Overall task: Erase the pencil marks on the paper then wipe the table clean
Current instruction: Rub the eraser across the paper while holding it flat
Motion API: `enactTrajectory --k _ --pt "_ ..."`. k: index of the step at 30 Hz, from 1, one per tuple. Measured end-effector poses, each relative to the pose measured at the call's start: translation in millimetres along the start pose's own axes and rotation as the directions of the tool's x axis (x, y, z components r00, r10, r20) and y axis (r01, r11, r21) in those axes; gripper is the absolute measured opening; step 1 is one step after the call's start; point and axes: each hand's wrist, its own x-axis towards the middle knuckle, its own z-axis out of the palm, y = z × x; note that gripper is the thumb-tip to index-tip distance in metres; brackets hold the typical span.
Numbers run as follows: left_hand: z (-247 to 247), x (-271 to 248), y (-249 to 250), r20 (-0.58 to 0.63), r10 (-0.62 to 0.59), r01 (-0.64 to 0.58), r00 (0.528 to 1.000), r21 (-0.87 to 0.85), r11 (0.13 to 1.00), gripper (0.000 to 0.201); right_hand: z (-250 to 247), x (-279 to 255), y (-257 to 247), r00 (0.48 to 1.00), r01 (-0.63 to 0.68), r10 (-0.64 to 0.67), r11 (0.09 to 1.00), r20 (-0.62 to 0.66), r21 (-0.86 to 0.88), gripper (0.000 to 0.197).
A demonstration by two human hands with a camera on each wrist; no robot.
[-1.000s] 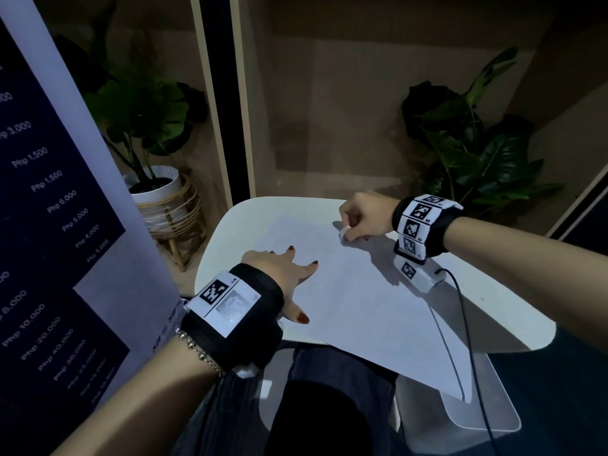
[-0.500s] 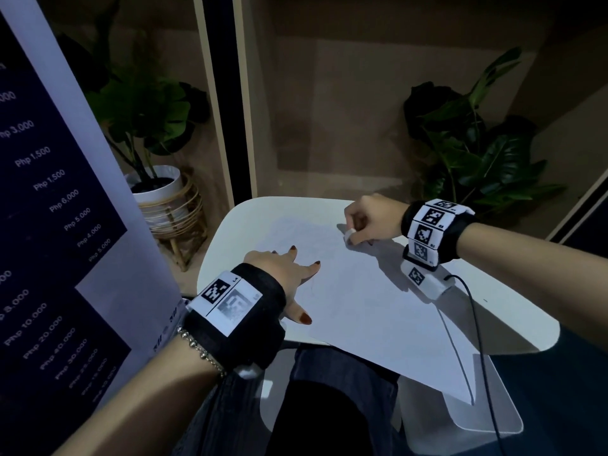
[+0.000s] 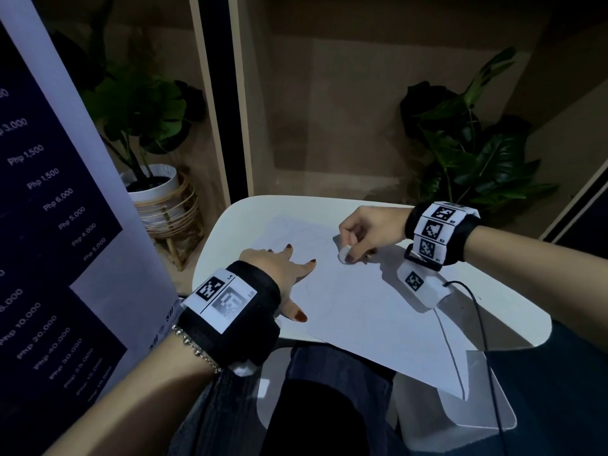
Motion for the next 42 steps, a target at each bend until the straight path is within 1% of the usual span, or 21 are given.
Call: enactTrajectory --k 2,3,4,7,8,10,13,16,18,20,22,24,26,28,29,31,33,35,37,39,42 --pt "-1 -1 0 0.002 -0.001 0.001 1.000 -0.001 1.000 0.099 -5 5 6 0.980 -0.037 0.009 0.990 -0.199 -0.136 0.021" --pt "-1 -1 0 0.006 -0.001 0.001 1.000 -0.004 1.000 0.099 -5 6 6 0.970 -0.049 0.009 0.986 -0.244 -0.159 0.025" --pt "0 -1 0 0.009 -0.001 0.001 1.000 -0.005 1.000 0.099 -4 4 4 0.976 -0.038 0.008 0.990 -0.216 -0.133 0.025" --pt "0 0 0 0.006 -0.004 0.004 1.000 -0.002 1.000 0.099 5 -3 -4 0.998 0.028 -0.031 0.998 0.047 0.057 0.018" --pt "0 0 0 0.006 -0.004 0.004 1.000 0.000 1.000 0.099 5 -4 -4 0.997 0.026 -0.031 0.997 0.072 0.067 0.018" --pt "0 -1 0 0.011 -0.006 0.006 1.000 -0.002 1.000 0.099 0 0 3 0.999 0.003 -0.003 1.000 -0.037 -0.015 0.017" --pt "-1 -2 1 0.015 -0.005 0.005 1.000 -0.003 1.000 0.100 -6 7 14 0.964 -0.089 0.047 0.984 -0.262 -0.151 0.018" --pt "-1 -3 1 0.012 -0.003 0.003 1.000 0.008 1.000 0.099 -8 13 22 0.925 -0.169 0.103 0.974 -0.367 -0.151 0.018" --pt "-2 -3 1 0.012 -0.002 0.002 1.000 0.002 1.000 0.099 -12 14 25 0.901 -0.188 0.137 0.978 -0.411 -0.088 0.020" --pt "-2 -4 1 0.009 -0.001 0.001 1.000 -0.001 1.000 0.099 -14 10 21 0.935 -0.125 0.119 0.992 -0.333 0.004 0.018" --pt "-1 -5 1 0.008 -0.004 0.004 1.000 0.000 1.000 0.098 -11 5 13 0.985 -0.068 0.075 0.996 -0.153 0.053 0.015" --pt "-1 -4 2 0.007 -0.010 0.010 1.000 0.005 1.000 0.098 -6 4 11 0.993 -0.074 0.075 0.997 -0.086 0.013 0.014" --pt "-2 -5 3 0.010 -0.015 0.015 1.000 0.010 1.000 0.096 -9 8 15 0.979 -0.110 0.089 0.988 -0.183 -0.106 0.016" --pt "-2 -6 4 0.016 -0.014 0.014 1.000 0.012 1.000 0.096 -15 10 16 0.944 -0.176 0.088 0.949 -0.319 -0.260 0.017" --pt "-2 -5 4 0.019 -0.012 0.011 1.000 0.015 1.000 0.097 -17 11 14 0.930 -0.183 0.073 0.942 -0.361 -0.281 0.017" --pt "-2 -4 3 0.020 -0.009 0.009 1.000 0.024 1.000 0.097 -15 12 10 0.939 -0.091 0.017 0.976 -0.343 -0.200 0.019" --pt "-2 -3 3 0.016 -0.012 0.012 1.000 0.020 1.000 0.097 -4 14 2 0.982 0.025 -0.032 0.999 -0.185 -0.037 0.019" --pt "-1 -3 4 0.015 -0.014 0.013 1.000 0.016 1.000 0.097 4 17 4 0.993 0.033 -0.033 0.999 -0.112 0.005 0.017" --pt "-2 -4 4 0.016 -0.010 0.010 1.000 0.008 1.000 0.097 0 21 12 0.981 -0.010 0.003 0.999 -0.196 -0.035 0.019" --pt "-3 -5 3 0.021 -0.009 0.009 1.000 -0.004 1.000 0.097 -9 23 16 0.954 -0.076 0.028 0.986 -0.298 -0.150 0.020" --pt "-3 -5 4 0.021 -0.009 0.009 1.000 -0.003 1.000 0.097 -9 21 4 0.946 -0.081 0.007 0.973 -0.324 -0.218 0.021"
